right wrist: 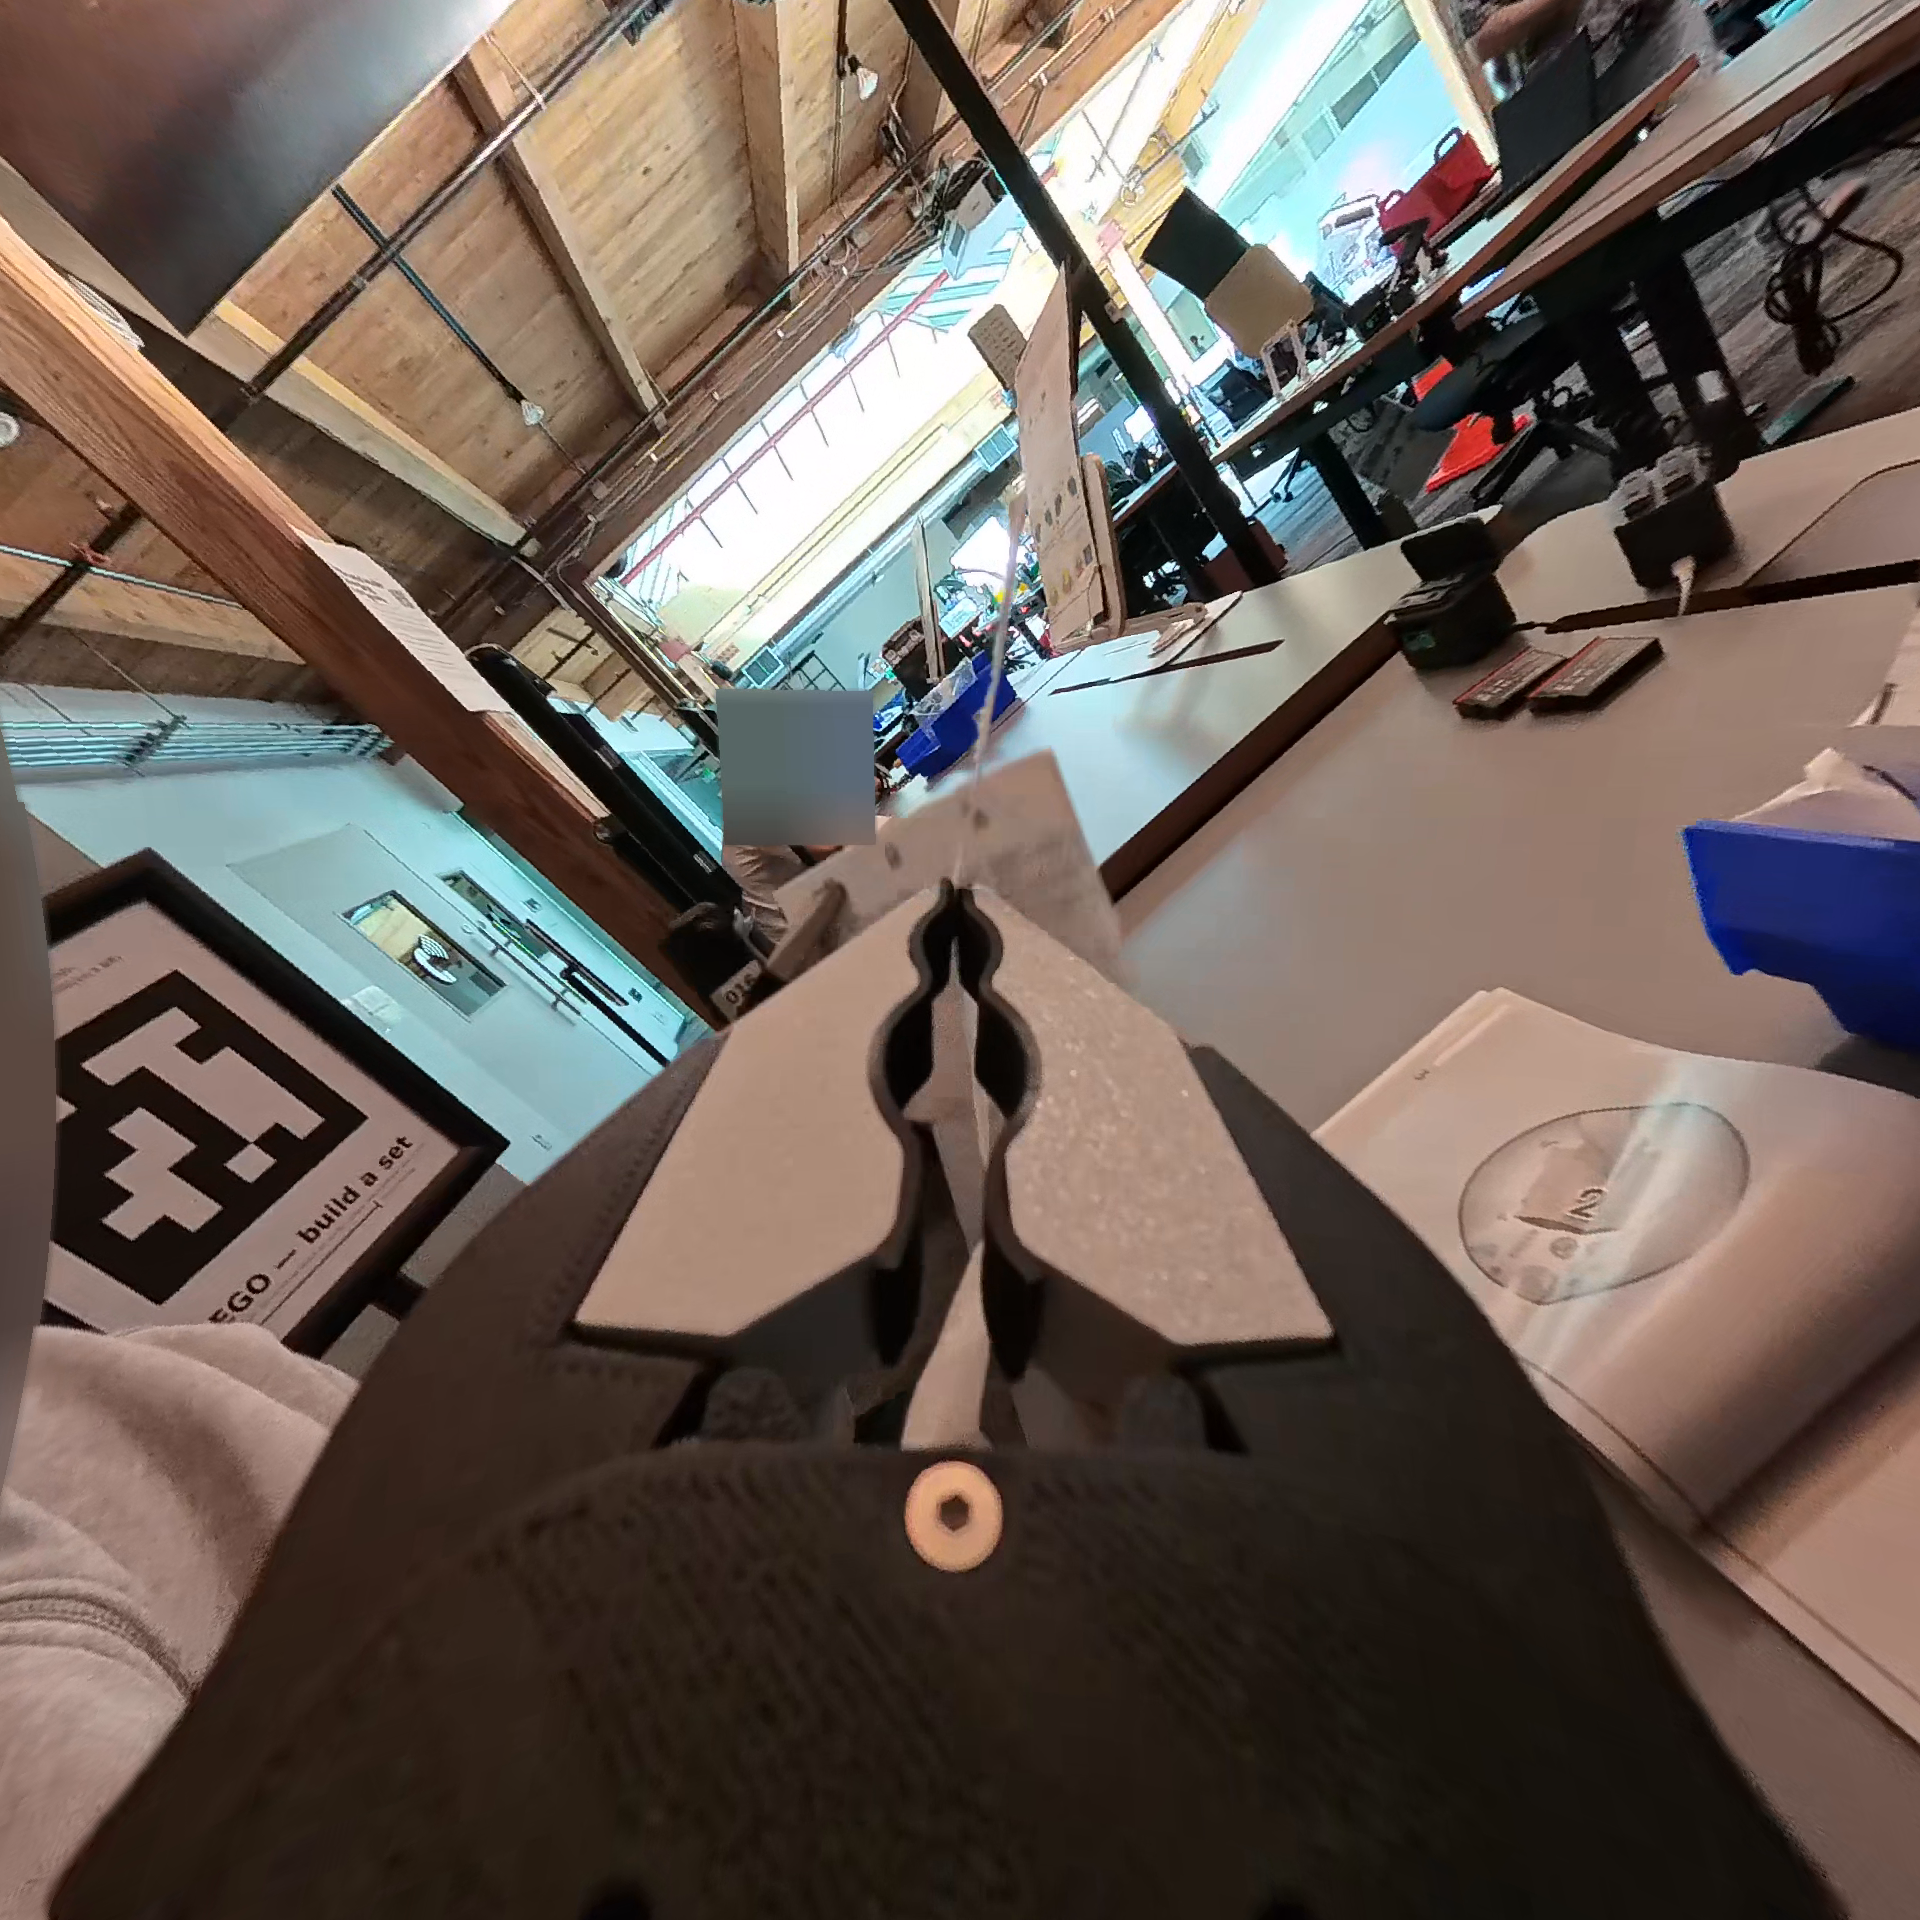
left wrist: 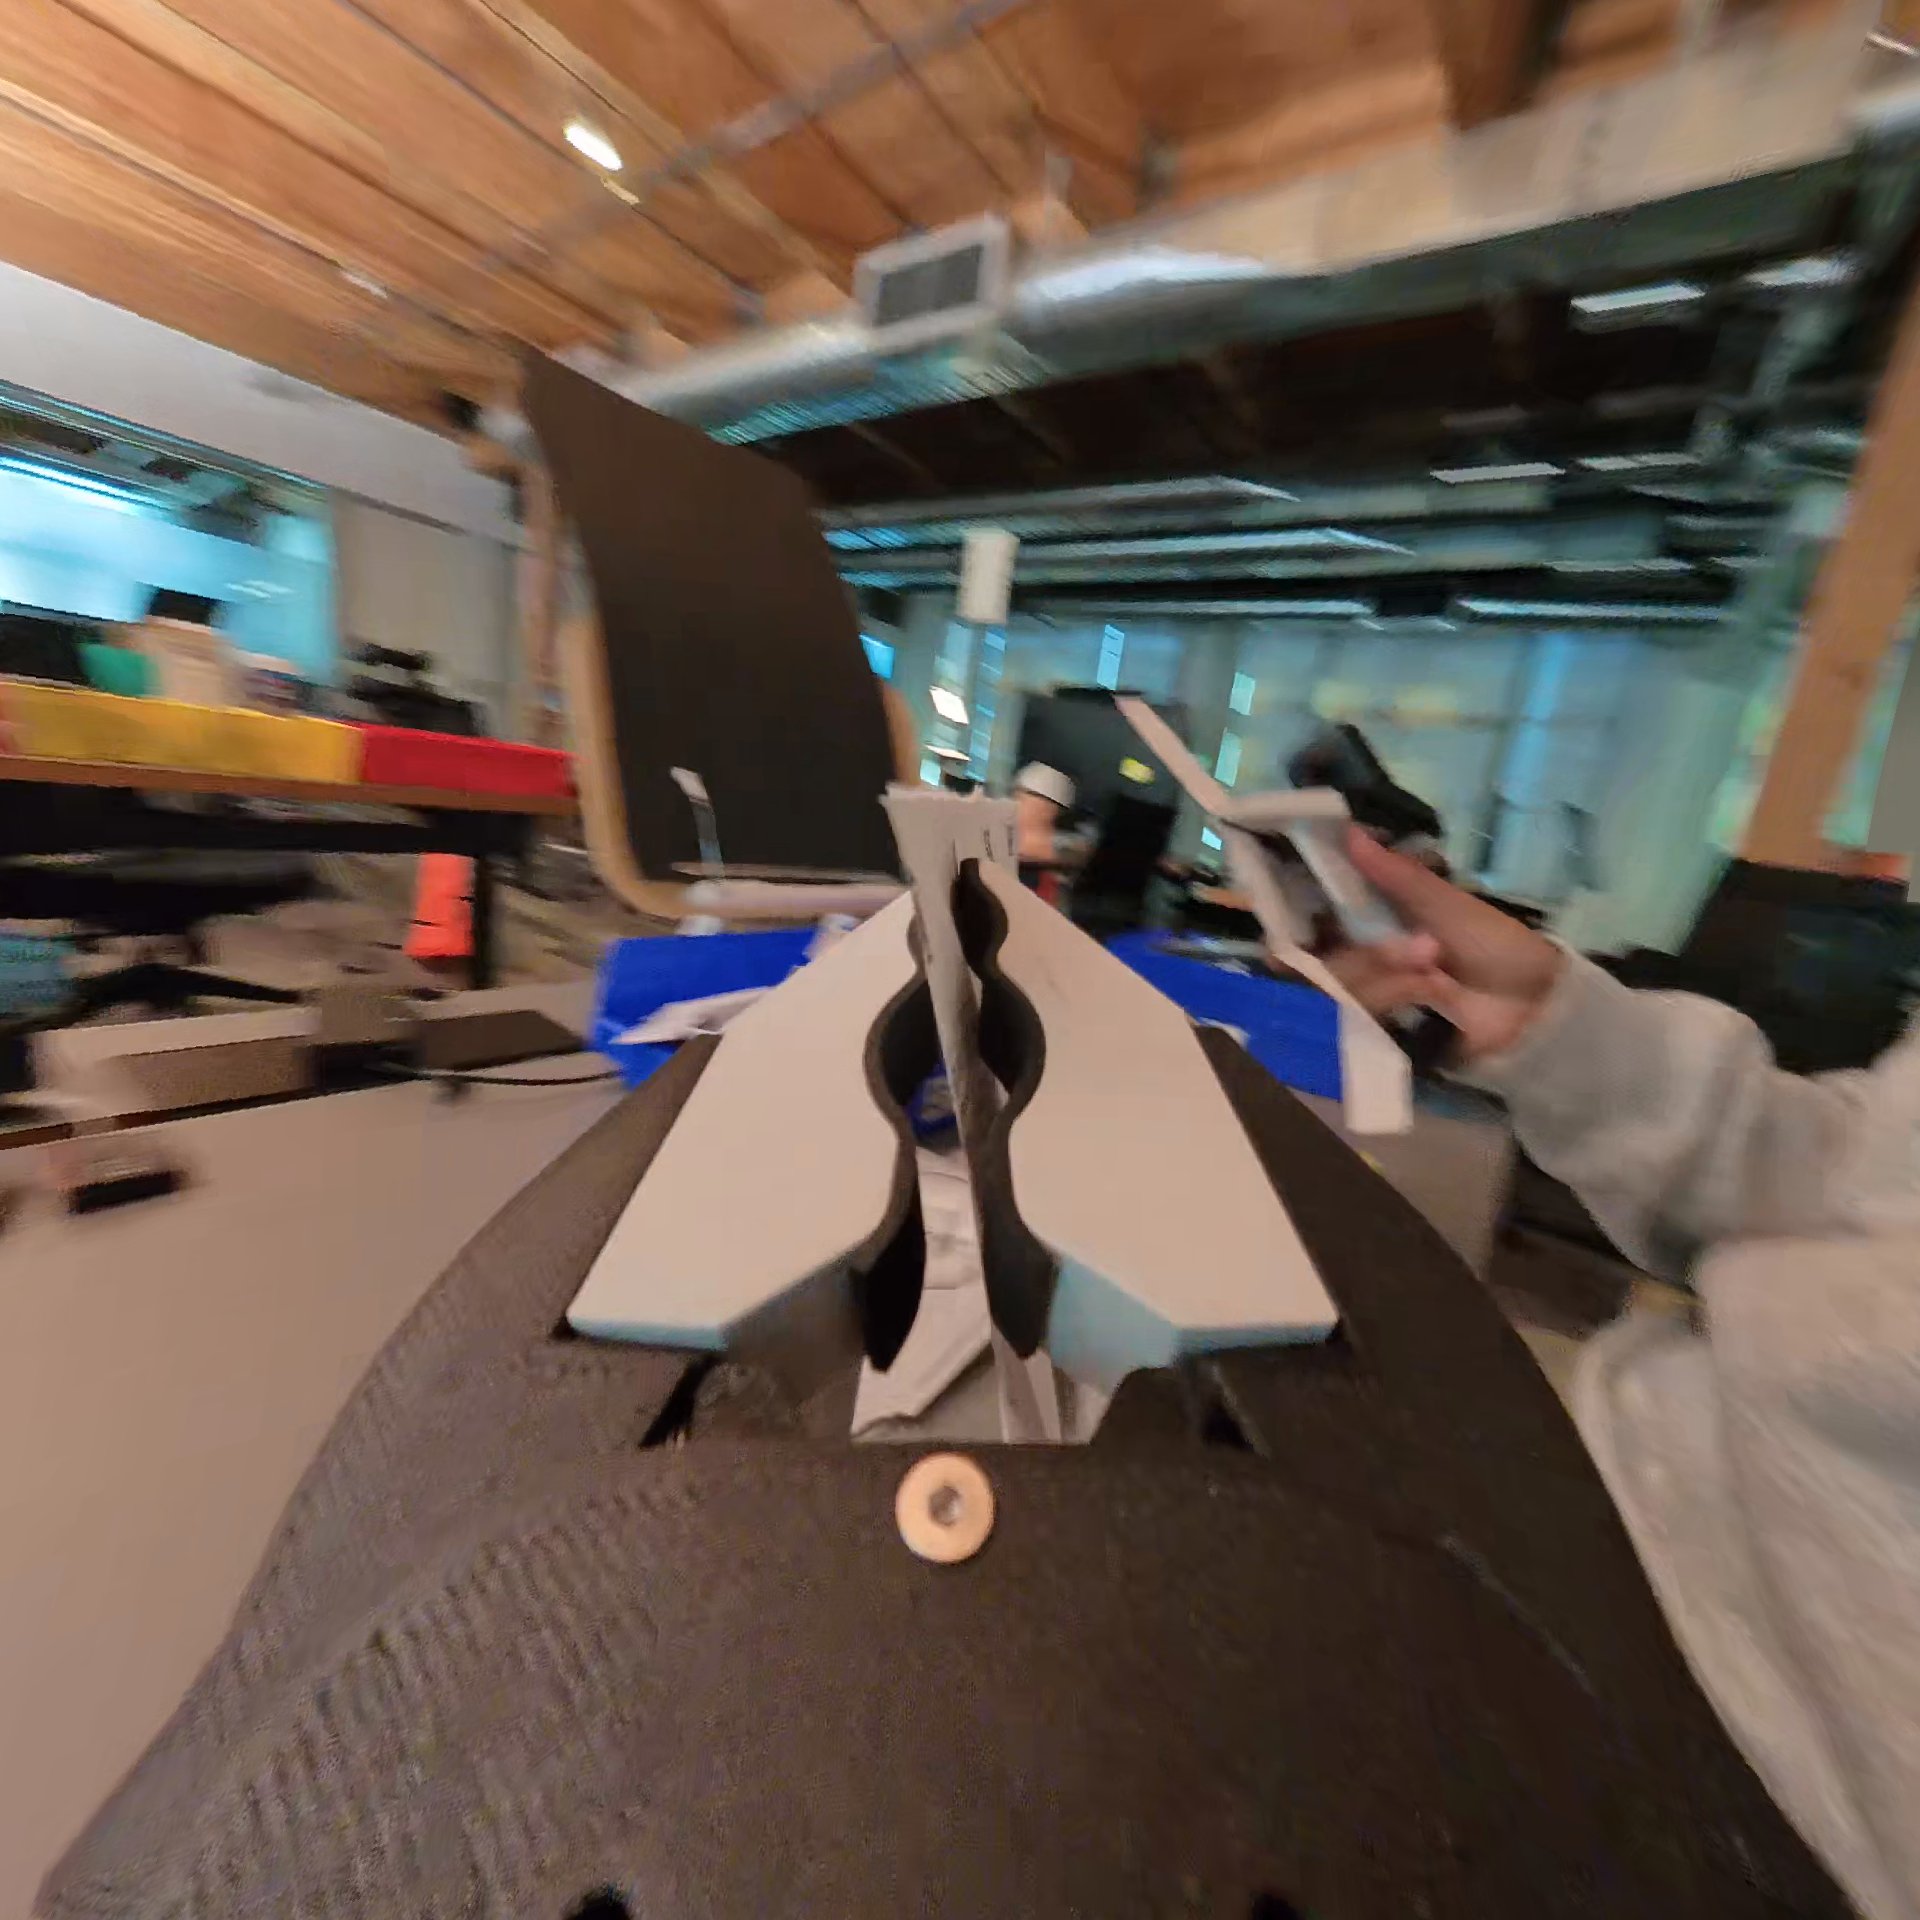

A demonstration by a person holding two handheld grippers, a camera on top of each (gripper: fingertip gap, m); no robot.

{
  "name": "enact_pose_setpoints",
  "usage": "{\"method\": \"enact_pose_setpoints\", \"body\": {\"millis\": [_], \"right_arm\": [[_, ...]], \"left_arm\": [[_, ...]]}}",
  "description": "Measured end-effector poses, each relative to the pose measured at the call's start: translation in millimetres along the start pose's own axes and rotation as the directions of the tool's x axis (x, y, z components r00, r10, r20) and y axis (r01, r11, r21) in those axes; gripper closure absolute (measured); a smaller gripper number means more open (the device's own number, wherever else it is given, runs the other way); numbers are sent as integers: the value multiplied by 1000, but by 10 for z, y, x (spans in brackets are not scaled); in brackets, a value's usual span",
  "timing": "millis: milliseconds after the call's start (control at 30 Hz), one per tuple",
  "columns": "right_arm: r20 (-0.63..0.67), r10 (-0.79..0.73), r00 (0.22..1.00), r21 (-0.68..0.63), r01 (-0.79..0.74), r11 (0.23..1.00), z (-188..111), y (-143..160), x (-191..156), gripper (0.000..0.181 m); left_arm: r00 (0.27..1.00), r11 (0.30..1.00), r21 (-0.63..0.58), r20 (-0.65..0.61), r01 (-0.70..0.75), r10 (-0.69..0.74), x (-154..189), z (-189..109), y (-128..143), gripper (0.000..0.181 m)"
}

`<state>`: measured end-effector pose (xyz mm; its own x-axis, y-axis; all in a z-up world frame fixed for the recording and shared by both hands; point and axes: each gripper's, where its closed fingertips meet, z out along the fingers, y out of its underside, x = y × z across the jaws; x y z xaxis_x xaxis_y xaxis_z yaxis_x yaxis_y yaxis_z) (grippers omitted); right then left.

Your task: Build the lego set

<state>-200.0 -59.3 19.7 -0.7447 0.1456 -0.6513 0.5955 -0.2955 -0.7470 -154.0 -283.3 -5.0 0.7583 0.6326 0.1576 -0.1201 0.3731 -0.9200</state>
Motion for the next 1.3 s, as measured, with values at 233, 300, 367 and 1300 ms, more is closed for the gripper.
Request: {"method": "enact_pose_setpoints", "body": {"millis": [233,300,367,1300], "right_arm": [[19,60,998,-65,-59,996,183,246,55,181],[6,79,997,-91,-78,993,234,340,99,181],[-6,93,996,-107,-93,990,270,406,144,181],[-54,81,995,-83,-85,993,-135,398,236,181]], "left_arm": [[888,981,-53,419,-185,190,-591,-369,-126,181],[870,955,-206,406,-213,281,-613,-260,100,181],[859,900,-356,347,-249,375,-587,-145,345,180],[978,911,-360,-12,-200,210,66,142,534,173]]}}
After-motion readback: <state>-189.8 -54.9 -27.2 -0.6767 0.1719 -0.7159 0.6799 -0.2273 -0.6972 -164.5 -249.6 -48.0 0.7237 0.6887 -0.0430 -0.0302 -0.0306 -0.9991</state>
